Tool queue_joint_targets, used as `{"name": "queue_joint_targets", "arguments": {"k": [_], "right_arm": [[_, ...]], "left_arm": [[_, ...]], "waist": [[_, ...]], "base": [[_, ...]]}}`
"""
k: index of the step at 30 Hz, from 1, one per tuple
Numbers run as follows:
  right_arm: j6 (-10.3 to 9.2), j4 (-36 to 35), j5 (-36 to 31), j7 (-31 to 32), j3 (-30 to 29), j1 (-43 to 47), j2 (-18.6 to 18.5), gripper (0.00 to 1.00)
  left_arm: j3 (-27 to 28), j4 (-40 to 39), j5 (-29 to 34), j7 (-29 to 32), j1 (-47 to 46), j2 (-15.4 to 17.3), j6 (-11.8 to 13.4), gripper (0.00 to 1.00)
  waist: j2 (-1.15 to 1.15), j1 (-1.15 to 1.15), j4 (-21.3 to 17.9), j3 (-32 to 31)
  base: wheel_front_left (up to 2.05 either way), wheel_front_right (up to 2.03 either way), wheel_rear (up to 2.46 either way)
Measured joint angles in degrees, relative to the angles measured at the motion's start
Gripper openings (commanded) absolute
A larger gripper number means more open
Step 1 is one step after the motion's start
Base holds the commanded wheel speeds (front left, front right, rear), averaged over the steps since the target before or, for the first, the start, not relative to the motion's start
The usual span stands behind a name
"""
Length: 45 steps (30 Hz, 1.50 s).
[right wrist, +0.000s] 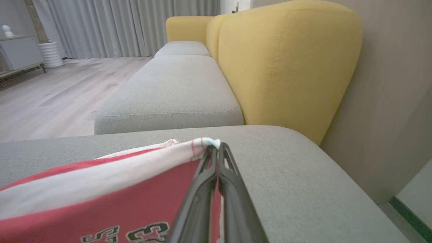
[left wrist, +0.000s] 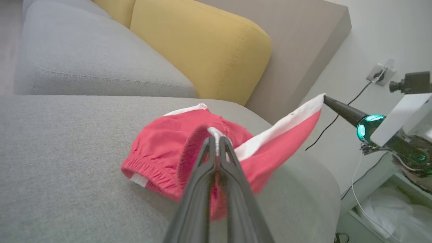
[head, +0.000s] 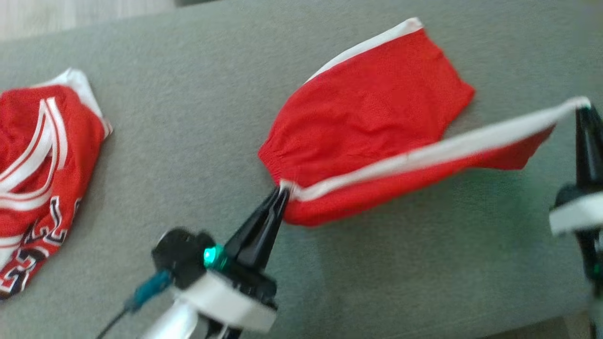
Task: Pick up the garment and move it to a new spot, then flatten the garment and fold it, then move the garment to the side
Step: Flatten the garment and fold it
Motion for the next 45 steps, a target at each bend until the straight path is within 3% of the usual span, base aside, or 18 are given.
{"name": "queue_joint_targets", "arguments": {"k": [9, 19, 20, 21, 22, 23, 24, 29, 36, 40, 41, 42, 43, 45], "right_arm": [[0.00, 19.91, 2.50, 0.59, 6.86, -20.70, -6.09, 0.00], [0.00, 41.38, 3.63, -1.27, 17.08, -40.07, -8.36, 0.00], [0.00, 42.90, 4.10, -1.66, 17.66, -41.25, -8.31, 0.00], [0.00, 44.34, 5.10, -1.77, 18.09, -42.25, -8.13, 0.00], [0.00, 45.57, 6.42, -2.04, 18.76, -43.08, -7.89, 0.38], [0.00, 46.62, 8.01, -2.12, 19.31, -43.61, -7.60, 1.00], [0.00, 47.48, 9.46, -2.22, 20.03, -43.96, -7.42, 1.00], [0.00, 49.45, 14.74, -3.63, 22.69, -43.79, -8.95, 1.00], [0.00, 50.83, 22.21, 1.20, 26.21, -39.66, -15.41, 1.00], [0.00, 51.80, 26.24, 4.06, 27.88, -38.04, -17.40, 1.00], [0.00, 51.77, 27.60, 4.76, 28.28, -38.08, -17.90, 0.95], [0.00, 51.68, 28.94, 5.27, 28.58, -38.09, -18.24, 0.53], [0.00, 51.52, 30.20, 5.63, 28.97, -38.08, -18.38, 0.02], [0.00, 51.24, 32.32, 5.72, 30.06, -38.05, -18.37, 0.00]], "left_arm": [[0.92, 10.57, -6.75, 2.99, -10.47, -6.82, -2.09, 0.00], [3.05, 22.76, -9.10, 3.43, -20.59, -12.47, -2.09, 0.00], [3.11, 23.74, -9.10, 3.18, -21.30, -12.83, -2.27, 0.16], [3.19, 24.63, -9.10, 2.64, -21.88, -13.21, -2.44, 0.46], [3.13, 25.38, -9.09, 2.41, -22.42, -13.44, -2.55, 0.67], [2.89, 26.11, -8.96, 2.36, -22.94, -13.52, -3.03, 0.91], [2.72, 26.64, -8.78, 1.75, -23.36, -13.58, -3.24, 1.00], [2.45, 28.17, -4.48, -4.17, -23.60, -13.21, -2.34, 1.00], [5.34, 23.29, 3.77, -9.35, -18.27, -11.54, 3.76, 1.00], [9.95, 15.01, 8.76, -9.36, -12.10, -12.17, 5.41, 1.00], [11.07, 13.22, 9.72, -9.38, -10.81, -12.49, 5.42, 1.00], [12.11, 11.72, 10.54, -9.44, -9.61, -12.95, 5.39, 1.00], [12.99, 10.36, 11.50, -9.44, -8.43, -13.35, 5.34, 1.00], [14.66, 7.99, 13.12, -9.59, -6.32, -14.01, 4.78, 1.00]], "waist": [[0.00, 0.02, 4.68, 5.25], [0.00, 0.01, 8.93, 10.66], [0.00, 0.01, 9.18, 11.01], [0.00, 0.01, 9.40, 11.29], [0.00, 0.01, 9.58, 11.54], [0.00, 0.01, 9.74, 11.71], [0.00, 0.01, 9.87, 11.82], [0.00, 0.00, 10.02, 11.54], [0.00, 0.00, 10.08, 10.32], [0.00, -0.01, 11.05, 9.98], [0.00, -0.01, 11.36, 9.90], [0.00, -0.01, 11.65, 9.80], [0.00, 0.00, 11.86, 9.64], [0.00, -0.01, 12.03, 9.33]], "base": [[0.00, 0.00, 0.00], [0.00, 0.00, 0.00], [0.00, 0.00, 0.00], [0.00, 0.00, 0.00], [0.00, 0.00, 0.00], [0.00, 0.00, 0.00], [0.00, 0.00, 0.00], [0.00, 0.00, 0.00], [0.00, 0.00, 0.00], [0.00, 0.00, 0.00], [0.00, 0.00, 0.00], [0.00, 0.00, 0.00], [0.00, 0.00, 0.00], [0.00, 0.00, 0.00]]}}
